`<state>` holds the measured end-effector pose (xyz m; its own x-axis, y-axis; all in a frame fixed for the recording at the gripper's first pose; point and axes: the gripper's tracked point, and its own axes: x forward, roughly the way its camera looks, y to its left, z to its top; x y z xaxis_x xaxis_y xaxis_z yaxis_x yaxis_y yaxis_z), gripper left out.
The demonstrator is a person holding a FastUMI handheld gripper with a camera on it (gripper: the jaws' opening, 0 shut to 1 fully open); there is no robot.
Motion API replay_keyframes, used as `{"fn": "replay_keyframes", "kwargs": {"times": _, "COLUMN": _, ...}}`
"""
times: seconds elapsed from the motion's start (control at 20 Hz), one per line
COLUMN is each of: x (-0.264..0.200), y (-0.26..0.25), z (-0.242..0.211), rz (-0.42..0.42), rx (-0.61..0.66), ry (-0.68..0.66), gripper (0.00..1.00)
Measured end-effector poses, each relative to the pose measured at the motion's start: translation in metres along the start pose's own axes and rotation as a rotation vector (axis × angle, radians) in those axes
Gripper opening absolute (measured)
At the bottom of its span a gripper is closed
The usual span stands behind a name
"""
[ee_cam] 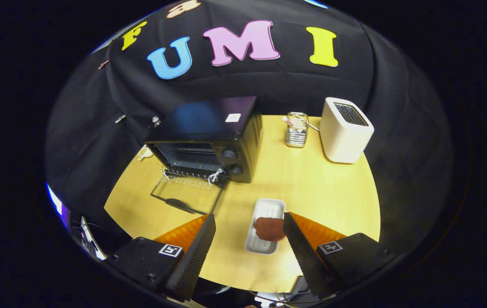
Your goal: Open the toaster oven, put the food inside, and close the toaster oven door.
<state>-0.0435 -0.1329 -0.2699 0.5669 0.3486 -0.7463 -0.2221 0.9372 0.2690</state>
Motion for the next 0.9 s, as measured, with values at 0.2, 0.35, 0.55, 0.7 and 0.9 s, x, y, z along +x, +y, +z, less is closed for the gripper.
{"fn": "replay_keyframes", "kwargs": {"times": 0.2, "x": 0.021, "y": -0.04, "z": -0.021, "rz": 0.048, "rx": 0.041, "ry": 0.129, "gripper": 0.98}}
{"fn": "replay_keyframes", "kwargs": {"times": 0.35, "x": 0.043, "y": -0.057, "z": -0.036, "rz": 0.094, "rx": 0.098, "ry": 0.204, "gripper": 0.96}}
{"fn": "replay_keyframes", "kwargs": {"times": 0.55, "x": 0.074, "y": -0.067, "z": -0.058, "rz": 0.154, "rx": 0.148, "ry": 0.28, "gripper": 0.82}}
{"fn": "replay_keyframes", "kwargs": {"times": 0.7, "x": 0.094, "y": -0.071, "z": -0.071, "rz": 0.188, "rx": 0.178, "ry": 0.321, "gripper": 0.81}}
{"fn": "replay_keyframes", "kwargs": {"times": 0.9, "x": 0.104, "y": -0.061, "z": -0.066, "rz": 0.287, "rx": 0.262, "ry": 0.297, "gripper": 0.38}}
